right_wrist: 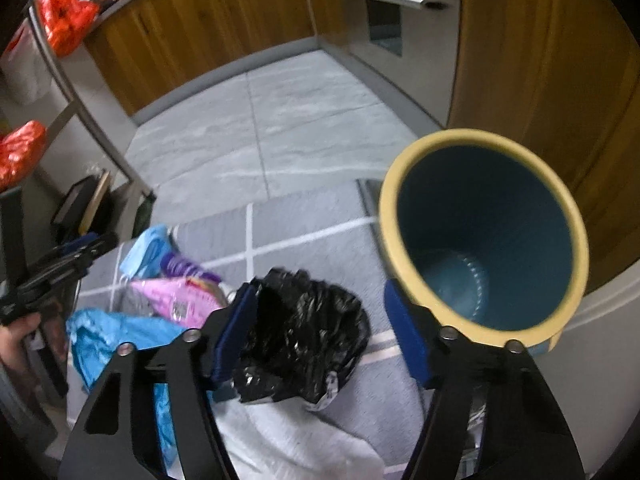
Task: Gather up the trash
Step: 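Grasp the black plastic bag with the right tool while the left tool grasps the blue mask, then carry both items over the teal bin and open both tools to drop them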
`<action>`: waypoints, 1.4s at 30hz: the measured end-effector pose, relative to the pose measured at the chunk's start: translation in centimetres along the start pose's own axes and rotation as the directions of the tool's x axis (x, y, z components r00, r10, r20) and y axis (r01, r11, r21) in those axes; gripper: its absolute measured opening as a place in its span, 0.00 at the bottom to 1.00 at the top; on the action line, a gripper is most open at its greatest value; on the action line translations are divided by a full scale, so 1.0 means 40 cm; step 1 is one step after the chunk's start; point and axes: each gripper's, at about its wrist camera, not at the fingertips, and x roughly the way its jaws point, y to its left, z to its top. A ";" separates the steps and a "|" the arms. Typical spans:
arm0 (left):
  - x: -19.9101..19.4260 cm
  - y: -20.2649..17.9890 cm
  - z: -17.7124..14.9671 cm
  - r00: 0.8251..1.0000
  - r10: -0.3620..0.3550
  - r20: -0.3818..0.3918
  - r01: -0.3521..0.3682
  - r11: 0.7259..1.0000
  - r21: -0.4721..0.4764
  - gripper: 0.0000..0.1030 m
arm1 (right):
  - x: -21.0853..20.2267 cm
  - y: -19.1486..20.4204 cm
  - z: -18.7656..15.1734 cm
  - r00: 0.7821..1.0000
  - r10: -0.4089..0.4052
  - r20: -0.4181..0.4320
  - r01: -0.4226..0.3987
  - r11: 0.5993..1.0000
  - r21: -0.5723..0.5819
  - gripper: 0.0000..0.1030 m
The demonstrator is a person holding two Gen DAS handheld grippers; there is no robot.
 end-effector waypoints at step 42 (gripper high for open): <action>-0.310 -0.209 0.103 0.971 -0.138 0.195 0.094 0.972 0.216 0.02 | -0.149 -0.066 0.080 0.986 0.014 0.168 -0.022 0.999 0.045 0.08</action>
